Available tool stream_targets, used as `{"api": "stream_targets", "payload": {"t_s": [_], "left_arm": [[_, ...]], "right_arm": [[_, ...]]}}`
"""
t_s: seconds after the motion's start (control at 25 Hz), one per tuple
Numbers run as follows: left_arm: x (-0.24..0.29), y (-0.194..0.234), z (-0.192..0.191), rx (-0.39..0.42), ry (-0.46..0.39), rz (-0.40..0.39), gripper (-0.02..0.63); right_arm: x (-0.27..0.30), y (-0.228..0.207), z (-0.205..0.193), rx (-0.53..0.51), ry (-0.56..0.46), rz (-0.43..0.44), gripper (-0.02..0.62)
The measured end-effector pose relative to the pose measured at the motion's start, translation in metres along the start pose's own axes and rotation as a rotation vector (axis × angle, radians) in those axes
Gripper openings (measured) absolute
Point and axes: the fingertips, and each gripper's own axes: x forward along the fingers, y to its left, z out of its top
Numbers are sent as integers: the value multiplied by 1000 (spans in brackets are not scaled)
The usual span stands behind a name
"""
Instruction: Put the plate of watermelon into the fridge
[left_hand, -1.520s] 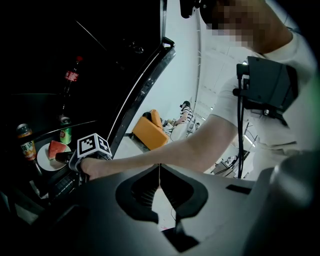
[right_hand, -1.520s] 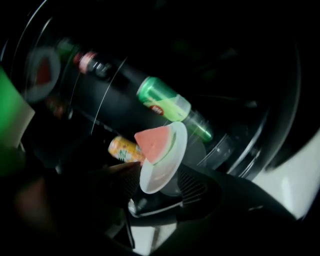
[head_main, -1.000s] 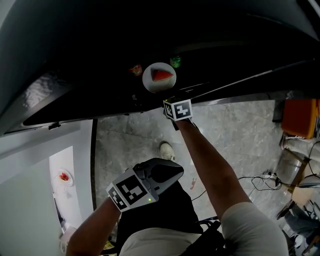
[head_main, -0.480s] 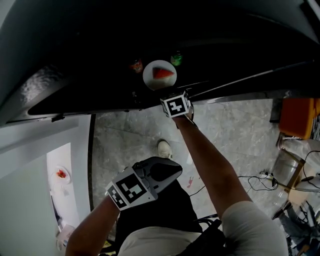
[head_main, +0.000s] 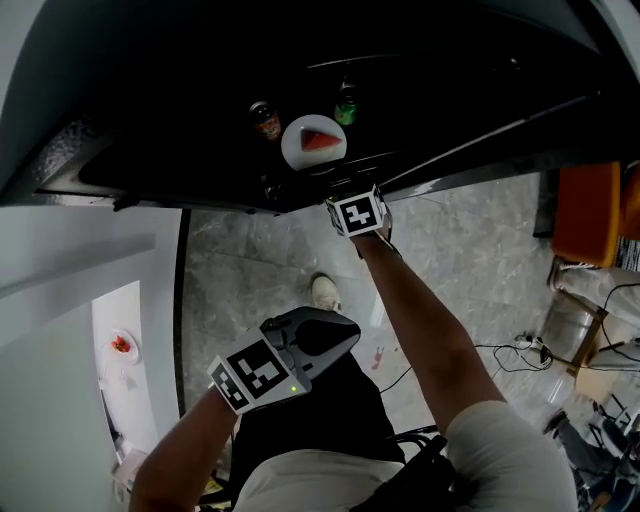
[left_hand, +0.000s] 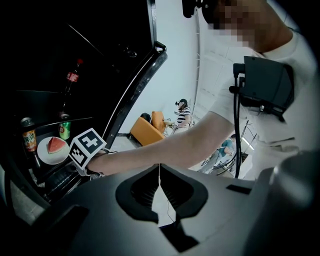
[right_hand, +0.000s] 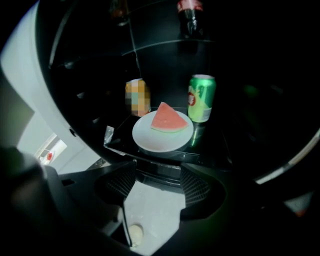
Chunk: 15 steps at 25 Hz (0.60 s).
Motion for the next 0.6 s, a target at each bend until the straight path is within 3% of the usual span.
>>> {"api": "stream_targets", "payload": {"t_s": [0.2,0.28,0.4,0.6], "left_arm": [[-9,-36,7,14,-10,-14,15],[-18,-56,10,-6,-33,-19,15],[-37,-87,16,-14,-72,-13,15],[-79,-143,15,7,-92,28,17]], "right_arm": [[-56,19,-22,58,4,54,278],[-89,30,-35,47,15,64,221],[-149,43,-45,8,17,39,68],[-263,95,-66,12,-3,95,17]]}}
